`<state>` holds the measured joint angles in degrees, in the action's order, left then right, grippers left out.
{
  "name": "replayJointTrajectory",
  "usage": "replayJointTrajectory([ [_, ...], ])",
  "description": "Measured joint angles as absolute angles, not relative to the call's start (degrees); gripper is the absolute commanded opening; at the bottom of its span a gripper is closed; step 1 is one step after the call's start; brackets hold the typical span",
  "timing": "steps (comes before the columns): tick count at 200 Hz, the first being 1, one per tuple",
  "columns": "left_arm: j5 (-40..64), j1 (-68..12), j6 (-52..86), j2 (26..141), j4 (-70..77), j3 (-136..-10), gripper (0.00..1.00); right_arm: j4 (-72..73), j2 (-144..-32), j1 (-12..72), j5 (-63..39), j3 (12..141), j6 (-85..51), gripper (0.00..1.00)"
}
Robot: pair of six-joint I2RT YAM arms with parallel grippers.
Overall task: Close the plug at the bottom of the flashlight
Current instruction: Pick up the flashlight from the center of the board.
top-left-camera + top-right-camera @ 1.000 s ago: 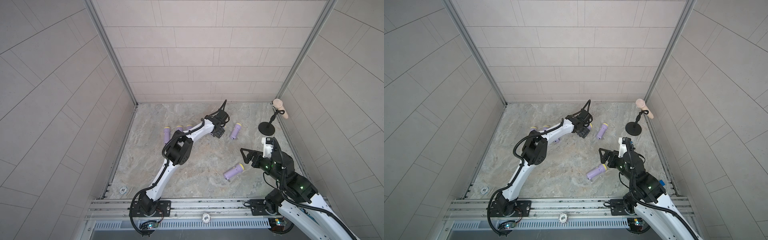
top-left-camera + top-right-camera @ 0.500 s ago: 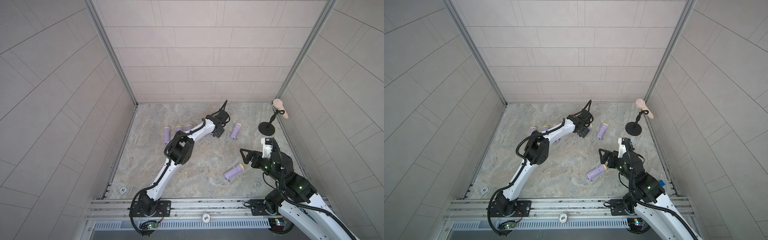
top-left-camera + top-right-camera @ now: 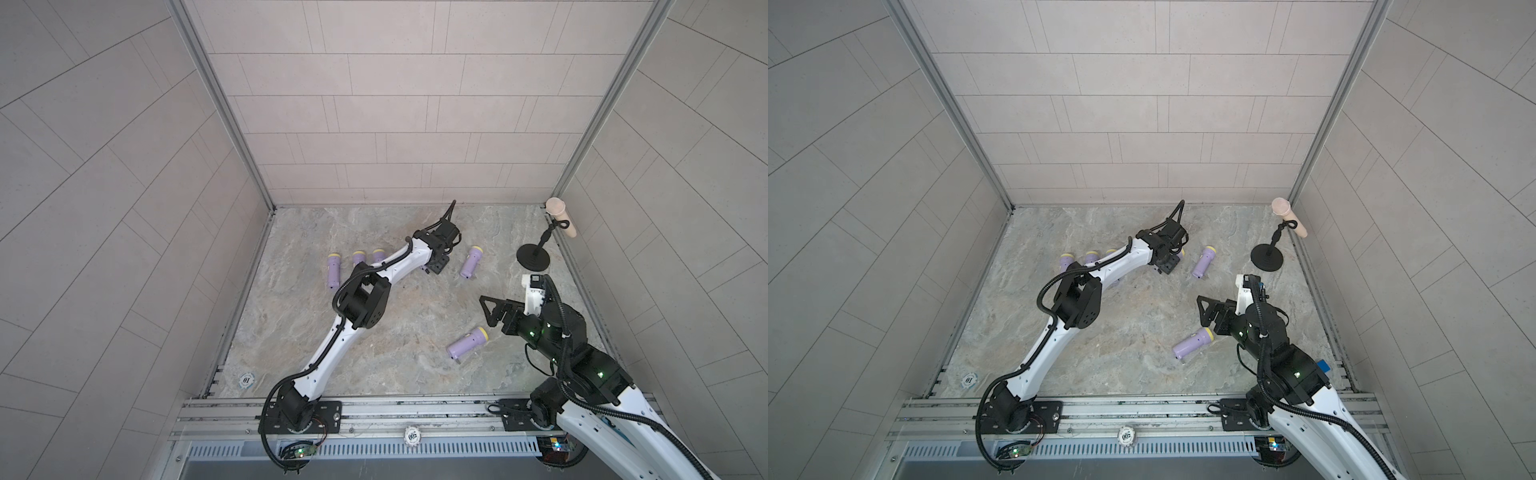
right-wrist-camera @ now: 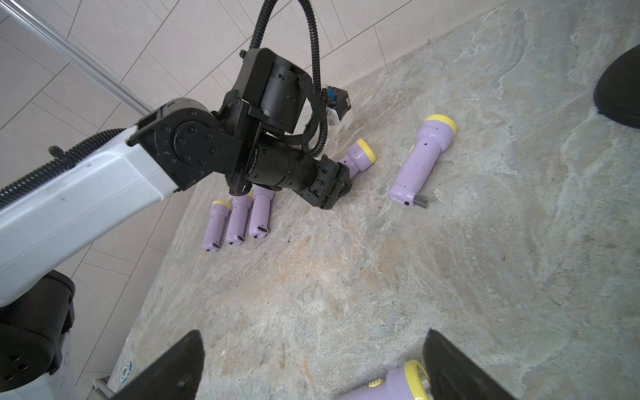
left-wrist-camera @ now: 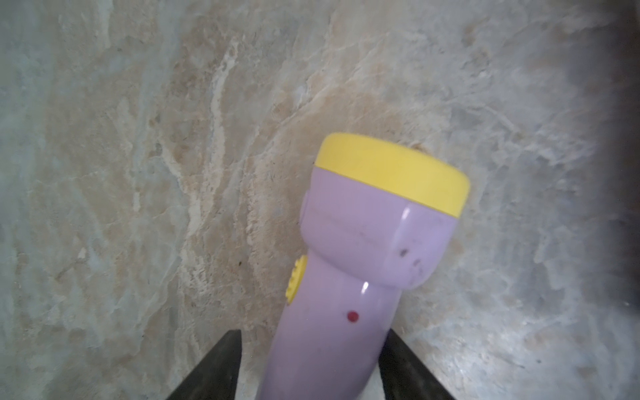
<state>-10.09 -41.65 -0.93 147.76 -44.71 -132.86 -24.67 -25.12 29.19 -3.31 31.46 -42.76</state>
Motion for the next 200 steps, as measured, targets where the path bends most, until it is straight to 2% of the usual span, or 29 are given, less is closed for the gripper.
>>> replayJointTrajectory([
  [84,-11.1,-41.6,-0.9,147.8,-45.8,-132.9,0.59,-24.6,-25.5,29.2,-3.3,31.4,-42.4,1.00],
  [200,-11.9,-41.6,-0.9,147.9,-46.5,-132.9,0.46,-24.2,-26.7,29.2,-3.4,31.4,-42.4,1.00],
])
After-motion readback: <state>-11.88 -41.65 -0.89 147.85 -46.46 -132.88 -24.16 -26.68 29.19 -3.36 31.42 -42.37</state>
